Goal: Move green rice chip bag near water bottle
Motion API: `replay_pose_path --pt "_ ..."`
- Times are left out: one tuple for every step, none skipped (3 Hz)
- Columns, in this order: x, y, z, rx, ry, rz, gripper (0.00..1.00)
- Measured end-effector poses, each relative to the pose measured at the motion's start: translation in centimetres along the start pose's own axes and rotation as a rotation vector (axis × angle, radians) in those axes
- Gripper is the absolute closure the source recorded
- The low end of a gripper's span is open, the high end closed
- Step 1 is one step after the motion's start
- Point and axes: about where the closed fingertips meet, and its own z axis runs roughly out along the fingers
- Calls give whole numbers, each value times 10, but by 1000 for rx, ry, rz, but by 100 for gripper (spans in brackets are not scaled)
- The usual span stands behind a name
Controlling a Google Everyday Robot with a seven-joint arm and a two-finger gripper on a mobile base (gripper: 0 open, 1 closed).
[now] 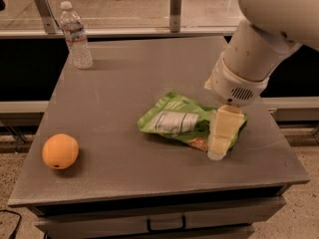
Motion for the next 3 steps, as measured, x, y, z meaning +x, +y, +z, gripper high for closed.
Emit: replay_pose_path --pt "-9 -3 14 -8 18 -14 0" --pt "-15 -10 23 -14 26 -14 25" --pt "-17 -14 23 -10 30 -13 56"
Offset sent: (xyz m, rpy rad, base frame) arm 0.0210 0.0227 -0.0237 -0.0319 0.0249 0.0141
